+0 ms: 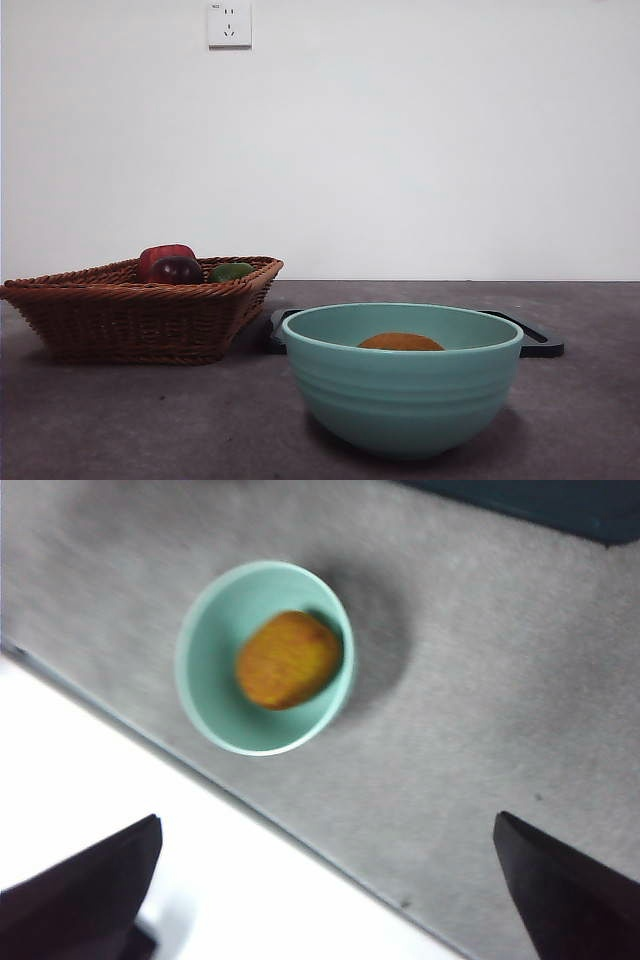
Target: Pick up the wifruite, put it on the bowl, pick up the plate, put it on desk
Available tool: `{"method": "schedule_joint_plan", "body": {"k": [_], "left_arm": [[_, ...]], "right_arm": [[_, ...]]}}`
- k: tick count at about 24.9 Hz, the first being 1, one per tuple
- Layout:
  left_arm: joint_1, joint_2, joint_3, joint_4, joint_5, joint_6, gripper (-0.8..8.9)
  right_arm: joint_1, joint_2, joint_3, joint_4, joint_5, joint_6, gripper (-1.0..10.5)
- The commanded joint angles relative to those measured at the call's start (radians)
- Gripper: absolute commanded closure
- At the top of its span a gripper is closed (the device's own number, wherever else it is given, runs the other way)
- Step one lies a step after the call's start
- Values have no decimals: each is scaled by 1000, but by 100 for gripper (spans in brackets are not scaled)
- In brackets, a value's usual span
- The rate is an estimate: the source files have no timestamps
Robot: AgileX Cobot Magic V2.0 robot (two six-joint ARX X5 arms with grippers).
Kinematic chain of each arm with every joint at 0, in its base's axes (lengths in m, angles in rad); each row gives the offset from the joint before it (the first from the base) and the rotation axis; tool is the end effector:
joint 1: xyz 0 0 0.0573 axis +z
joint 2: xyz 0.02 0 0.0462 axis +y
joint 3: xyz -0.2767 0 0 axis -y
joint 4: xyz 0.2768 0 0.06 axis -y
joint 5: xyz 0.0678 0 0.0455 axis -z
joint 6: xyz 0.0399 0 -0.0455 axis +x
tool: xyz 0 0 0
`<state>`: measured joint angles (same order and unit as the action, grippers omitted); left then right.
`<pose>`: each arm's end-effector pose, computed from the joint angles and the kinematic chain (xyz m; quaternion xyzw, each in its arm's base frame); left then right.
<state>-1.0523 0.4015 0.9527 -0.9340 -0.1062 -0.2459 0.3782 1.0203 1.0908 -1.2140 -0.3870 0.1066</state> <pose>0.0381 -0.0582 0.3676 -0.0038 0.2129 -0.4244 0.8801 0.1715 0.0844 0.3233 0.0439 0.5571 0.2847 0.7789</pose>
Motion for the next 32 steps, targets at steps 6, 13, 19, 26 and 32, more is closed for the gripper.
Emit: {"method": "schedule_joint_plan", "body": {"k": [6,13,19,26,32], "left_arm": [[-12,3,10,17,-1,18,282],[-12,3,10,23,-1,18,282],[-12,3,10,23,-1,18,282],[-12,3,10,23,-1,18,282],[-12,3,10,22,-1,18,282]], "right_arm": [[105,205,16,117,110,-13,266],[154,343,16,193,135,-14,266],[189,476,16,253,179,-14,266],[196,602,16,267,233,-14,384],[211,655,16,309,227,-14,682]]}}
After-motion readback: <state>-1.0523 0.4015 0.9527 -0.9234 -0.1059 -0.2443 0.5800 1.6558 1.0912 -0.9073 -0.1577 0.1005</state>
